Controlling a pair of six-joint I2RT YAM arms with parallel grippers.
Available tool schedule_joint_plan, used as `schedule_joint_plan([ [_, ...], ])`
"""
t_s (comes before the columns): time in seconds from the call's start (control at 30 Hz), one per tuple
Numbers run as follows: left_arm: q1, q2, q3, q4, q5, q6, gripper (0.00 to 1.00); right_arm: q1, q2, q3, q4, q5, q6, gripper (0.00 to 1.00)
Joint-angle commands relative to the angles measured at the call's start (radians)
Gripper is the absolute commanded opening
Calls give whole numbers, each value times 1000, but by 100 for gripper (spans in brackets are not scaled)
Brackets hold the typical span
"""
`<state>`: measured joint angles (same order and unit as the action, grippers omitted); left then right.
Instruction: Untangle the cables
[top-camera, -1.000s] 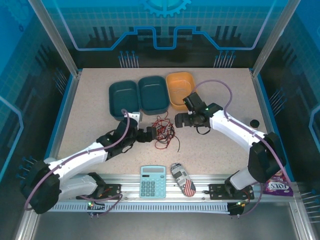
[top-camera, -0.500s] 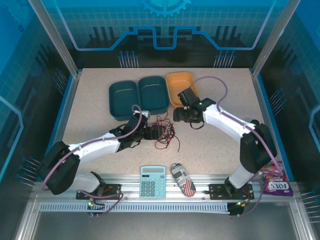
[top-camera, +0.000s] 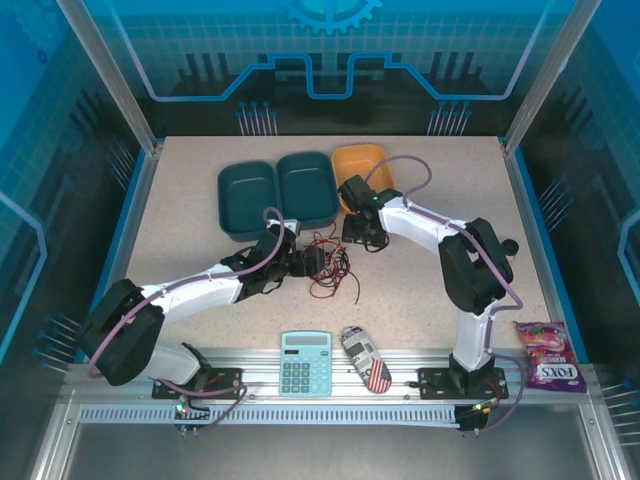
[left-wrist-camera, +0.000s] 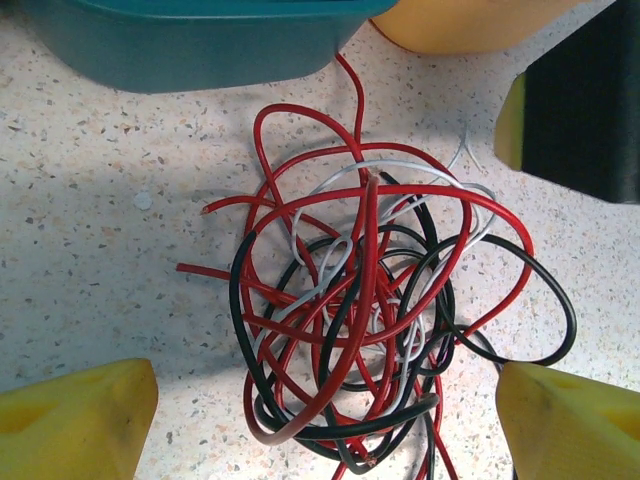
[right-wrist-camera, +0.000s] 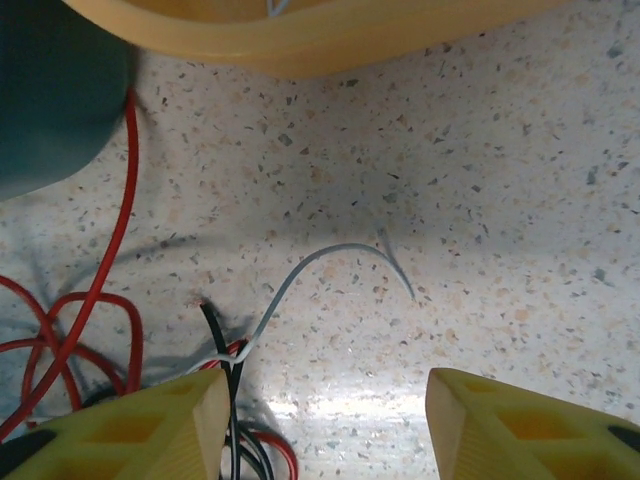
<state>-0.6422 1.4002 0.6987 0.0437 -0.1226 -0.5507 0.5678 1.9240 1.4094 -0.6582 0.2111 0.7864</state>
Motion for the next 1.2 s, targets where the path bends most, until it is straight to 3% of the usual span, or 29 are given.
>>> schedule_joint_plan([
  [0.0,9,11,-13,30,20,-20,88,10,35,42,21,30,60,52],
  [0.37,10,32,-14,38,42,-32,88,21,111,61,83,-9,102,47],
  [0.5,11,38,-16,36,46,-31,89,21,133,63,109,-31,102,39],
  [0.67,10,37,-23,34,42,-33,89,21,139,48,122,-42,105,19],
  [1.03,16,32,-45,37,32,-41,89,30,-90,-119,183,9,91,1],
  [1.17,18,43,-47,49,38,-44,78,39,-177,-158,187,24,63,0],
])
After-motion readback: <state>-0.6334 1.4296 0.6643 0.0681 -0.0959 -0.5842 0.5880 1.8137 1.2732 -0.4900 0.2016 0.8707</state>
